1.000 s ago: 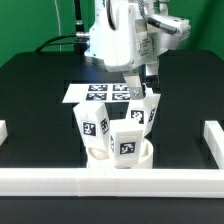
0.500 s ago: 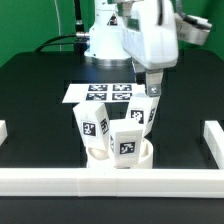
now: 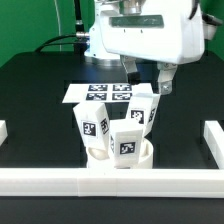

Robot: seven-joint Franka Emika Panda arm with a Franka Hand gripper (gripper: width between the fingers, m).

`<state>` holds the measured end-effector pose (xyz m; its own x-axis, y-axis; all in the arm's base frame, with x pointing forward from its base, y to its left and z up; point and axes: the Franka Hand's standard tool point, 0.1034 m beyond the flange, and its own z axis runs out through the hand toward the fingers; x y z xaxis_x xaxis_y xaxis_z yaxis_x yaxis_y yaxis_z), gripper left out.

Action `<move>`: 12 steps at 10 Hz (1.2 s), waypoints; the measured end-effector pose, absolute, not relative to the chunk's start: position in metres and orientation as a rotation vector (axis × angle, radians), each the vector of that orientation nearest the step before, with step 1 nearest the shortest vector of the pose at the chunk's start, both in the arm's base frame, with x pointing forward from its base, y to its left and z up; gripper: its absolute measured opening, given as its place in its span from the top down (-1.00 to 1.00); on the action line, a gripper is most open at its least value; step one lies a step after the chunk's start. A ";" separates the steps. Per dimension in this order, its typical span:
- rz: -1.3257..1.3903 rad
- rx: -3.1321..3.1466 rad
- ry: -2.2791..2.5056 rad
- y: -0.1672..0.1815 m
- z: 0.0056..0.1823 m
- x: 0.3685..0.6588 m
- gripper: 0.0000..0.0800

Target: Assemble stool

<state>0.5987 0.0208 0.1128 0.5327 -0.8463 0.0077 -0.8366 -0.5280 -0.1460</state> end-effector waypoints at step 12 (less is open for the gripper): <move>-0.161 -3.162 -0.275 0.008 0.113 0.598 -0.62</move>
Offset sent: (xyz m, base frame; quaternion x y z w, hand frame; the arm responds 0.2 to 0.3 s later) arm 0.0029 0.0015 0.0039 -0.0086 0.0018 -0.2952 0.9554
